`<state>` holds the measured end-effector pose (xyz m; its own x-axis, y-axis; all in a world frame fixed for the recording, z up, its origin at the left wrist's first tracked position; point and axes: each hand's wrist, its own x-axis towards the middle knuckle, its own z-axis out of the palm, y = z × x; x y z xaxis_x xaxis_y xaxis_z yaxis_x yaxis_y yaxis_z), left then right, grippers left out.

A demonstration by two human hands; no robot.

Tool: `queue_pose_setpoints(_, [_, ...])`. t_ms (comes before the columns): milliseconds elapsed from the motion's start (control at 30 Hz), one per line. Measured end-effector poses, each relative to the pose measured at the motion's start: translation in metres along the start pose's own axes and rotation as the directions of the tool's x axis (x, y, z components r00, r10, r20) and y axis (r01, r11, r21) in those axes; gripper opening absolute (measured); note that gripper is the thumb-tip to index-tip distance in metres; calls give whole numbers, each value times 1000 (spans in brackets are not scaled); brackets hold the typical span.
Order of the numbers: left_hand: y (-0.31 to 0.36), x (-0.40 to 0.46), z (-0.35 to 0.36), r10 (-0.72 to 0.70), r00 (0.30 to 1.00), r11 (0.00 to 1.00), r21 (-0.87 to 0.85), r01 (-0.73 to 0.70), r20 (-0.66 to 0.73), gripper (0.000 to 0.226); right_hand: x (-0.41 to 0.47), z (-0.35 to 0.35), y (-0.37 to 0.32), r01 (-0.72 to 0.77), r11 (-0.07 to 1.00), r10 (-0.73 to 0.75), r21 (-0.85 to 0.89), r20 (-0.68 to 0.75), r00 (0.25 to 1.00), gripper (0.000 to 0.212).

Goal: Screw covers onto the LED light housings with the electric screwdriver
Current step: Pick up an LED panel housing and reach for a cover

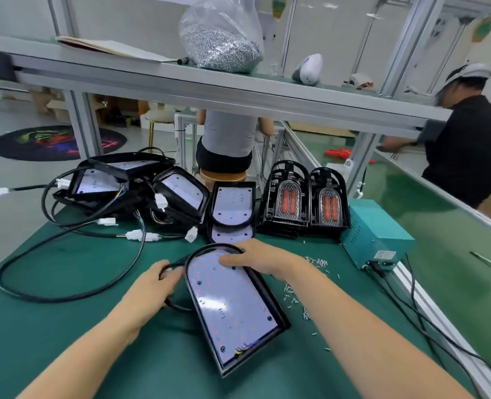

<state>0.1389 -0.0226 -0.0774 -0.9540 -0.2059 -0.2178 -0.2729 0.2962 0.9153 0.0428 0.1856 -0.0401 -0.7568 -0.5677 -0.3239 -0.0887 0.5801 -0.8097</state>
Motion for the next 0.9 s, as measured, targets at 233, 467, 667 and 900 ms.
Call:
queue_pose_setpoints(233, [12, 1, 9, 59, 998, 983, 170, -63, 28, 43, 13, 9, -8, 40, 953, -57, -301, -47, 997, 39])
queue_pose_setpoints(467, [5, 9, 33, -16, 987, 994, -106, -1, -160, 9, 19, 19, -4, 31, 923, -219, -384, -457, 862, 37])
queue_pose_setpoints(667, [3, 13, 36, -101, 965, 969, -244, 40, -243, 13, 8, -46, 16, -246, 949, -60, -197, -879, 473, 39])
queue_pose_setpoints(900, [4, 8, 38, -94, 963, 969, -246, 29, -253, 25, 35, -79, 16, -394, 903, 12, -170, -909, 417, 83])
